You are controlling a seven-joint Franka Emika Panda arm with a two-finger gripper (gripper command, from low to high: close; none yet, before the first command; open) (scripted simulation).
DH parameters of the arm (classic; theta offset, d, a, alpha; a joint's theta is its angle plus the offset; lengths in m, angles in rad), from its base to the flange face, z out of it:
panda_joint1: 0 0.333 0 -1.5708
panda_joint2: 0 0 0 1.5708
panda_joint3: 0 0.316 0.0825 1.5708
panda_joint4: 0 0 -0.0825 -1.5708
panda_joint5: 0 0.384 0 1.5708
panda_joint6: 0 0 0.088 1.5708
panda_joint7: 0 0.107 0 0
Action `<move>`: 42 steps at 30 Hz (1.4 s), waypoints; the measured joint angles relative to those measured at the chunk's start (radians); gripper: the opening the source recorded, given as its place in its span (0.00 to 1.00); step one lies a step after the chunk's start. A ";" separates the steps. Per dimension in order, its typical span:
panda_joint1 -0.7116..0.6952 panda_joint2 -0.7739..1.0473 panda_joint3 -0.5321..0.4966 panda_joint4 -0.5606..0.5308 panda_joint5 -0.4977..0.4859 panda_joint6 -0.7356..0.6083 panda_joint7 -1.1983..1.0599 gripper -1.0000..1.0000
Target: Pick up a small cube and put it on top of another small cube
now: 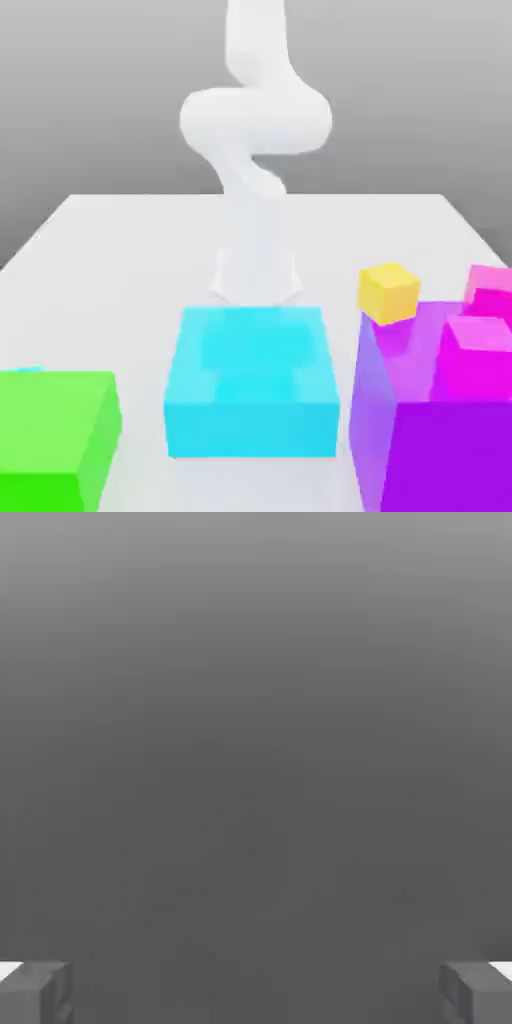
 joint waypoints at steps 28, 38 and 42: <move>-0.371 1.044 -0.305 -0.168 0.360 0.450 -1.175 0.50; -0.421 1.101 -0.249 -0.155 0.400 0.491 -1.208 0.00; -0.351 0.973 -0.344 -0.184 0.281 0.393 -1.126 0.00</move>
